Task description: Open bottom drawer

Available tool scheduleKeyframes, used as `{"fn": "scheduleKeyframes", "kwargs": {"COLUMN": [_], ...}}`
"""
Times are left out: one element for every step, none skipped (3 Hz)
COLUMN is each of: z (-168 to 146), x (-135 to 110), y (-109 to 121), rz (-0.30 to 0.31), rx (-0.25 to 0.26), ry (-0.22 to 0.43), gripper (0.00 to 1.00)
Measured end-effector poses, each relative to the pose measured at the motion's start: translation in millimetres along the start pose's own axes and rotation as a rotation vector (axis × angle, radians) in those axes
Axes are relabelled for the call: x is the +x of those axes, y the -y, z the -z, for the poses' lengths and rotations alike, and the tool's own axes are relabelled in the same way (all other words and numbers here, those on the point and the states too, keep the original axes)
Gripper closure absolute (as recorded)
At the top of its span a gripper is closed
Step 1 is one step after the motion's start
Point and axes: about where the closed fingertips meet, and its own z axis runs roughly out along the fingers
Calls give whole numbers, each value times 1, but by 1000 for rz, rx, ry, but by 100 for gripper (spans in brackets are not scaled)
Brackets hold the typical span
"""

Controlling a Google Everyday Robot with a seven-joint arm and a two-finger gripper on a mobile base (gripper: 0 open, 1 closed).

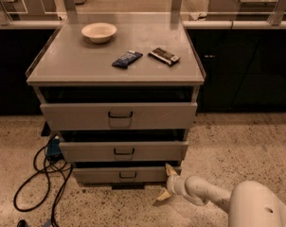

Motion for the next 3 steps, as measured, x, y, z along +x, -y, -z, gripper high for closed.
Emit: {"fn": "scheduleKeyframes", "kwargs": {"z": [0, -11, -46], "x": [-3, -17, -22], "y": [8, 45, 49], "rz": [12, 27, 25], "rx": [13, -7, -93], "ry": [-15, -49, -85], "gripper": [0, 0, 0]}}
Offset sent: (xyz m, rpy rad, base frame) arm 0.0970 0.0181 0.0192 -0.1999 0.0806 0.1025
